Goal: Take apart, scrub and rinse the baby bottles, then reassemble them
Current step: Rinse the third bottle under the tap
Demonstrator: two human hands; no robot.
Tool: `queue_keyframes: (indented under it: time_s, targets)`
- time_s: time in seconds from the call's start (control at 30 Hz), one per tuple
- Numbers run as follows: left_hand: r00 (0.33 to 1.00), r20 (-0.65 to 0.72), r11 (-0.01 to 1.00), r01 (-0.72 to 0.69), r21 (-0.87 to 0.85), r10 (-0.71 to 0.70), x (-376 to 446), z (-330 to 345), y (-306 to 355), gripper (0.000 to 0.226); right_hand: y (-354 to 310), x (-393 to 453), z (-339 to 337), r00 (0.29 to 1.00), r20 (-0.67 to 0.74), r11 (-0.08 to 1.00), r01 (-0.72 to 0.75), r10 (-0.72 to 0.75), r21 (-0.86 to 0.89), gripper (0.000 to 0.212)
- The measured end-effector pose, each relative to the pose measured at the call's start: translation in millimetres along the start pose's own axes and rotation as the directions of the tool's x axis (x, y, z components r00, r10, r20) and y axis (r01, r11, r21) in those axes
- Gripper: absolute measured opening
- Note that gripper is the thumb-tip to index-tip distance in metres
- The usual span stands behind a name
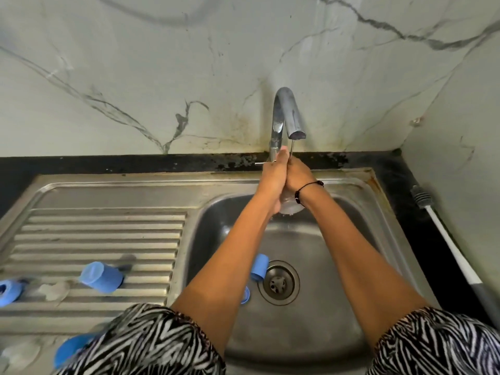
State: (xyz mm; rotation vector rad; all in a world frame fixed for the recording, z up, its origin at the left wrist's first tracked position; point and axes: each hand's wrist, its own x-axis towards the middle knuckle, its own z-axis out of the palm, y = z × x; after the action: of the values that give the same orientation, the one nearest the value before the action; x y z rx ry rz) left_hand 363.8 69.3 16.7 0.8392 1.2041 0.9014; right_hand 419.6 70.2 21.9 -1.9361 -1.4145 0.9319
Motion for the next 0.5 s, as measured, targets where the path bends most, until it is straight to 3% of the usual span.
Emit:
queue_keyframes:
  time_s: [0.07,0.13,0.17,0.23,0.33,0.4,0.5]
  targets:
    - [0.996,0.077,0.999,0.035,-0.034,-0.033,3,-2,-1,0.056,5,-5,-3,0.998,0.063,0.930,-0.046,0.025,0.364,0.035]
    - [0.992,0.122,0.994,0.040,-0.103,-0.028,8,-5,-3,0.042,10,-16,-4,0.997,0.073,0.843,-0.023,-0.019,0.537,0.043]
    - [0.992,0.126,0.993,0.037,-0.116,-0.023,8,-4,-1,0.034,12,-22,-4,0.997,0.037,0.871,0.039,-0.066,0.490,0.050]
    - [0.996,0.085,0.996,0.013,-0.083,-0.006,11,0,5,0.026,18,-37,2,0.987,-0.036,0.963,0.159,-0.155,0.219,0.054]
    - [1.000,0.022,0.999,0.015,-0.046,-0.014,17,-2,10,0.032,22,-62,12,0.979,-0.023,0.962,0.197,-0.205,-0.187,0.056]
    - [0.999,0.038,0.999,0.022,-0.037,-0.021,15,-4,3,0.035,19,-58,16,0.974,-0.042,0.946,0.208,-0.225,-0.248,0.059]
    - [0.996,0.082,0.998,0.046,-0.041,-0.042,6,-3,-13,0.049,5,-18,2,0.996,-0.054,0.996,0.065,-0.068,-0.054,0.059]
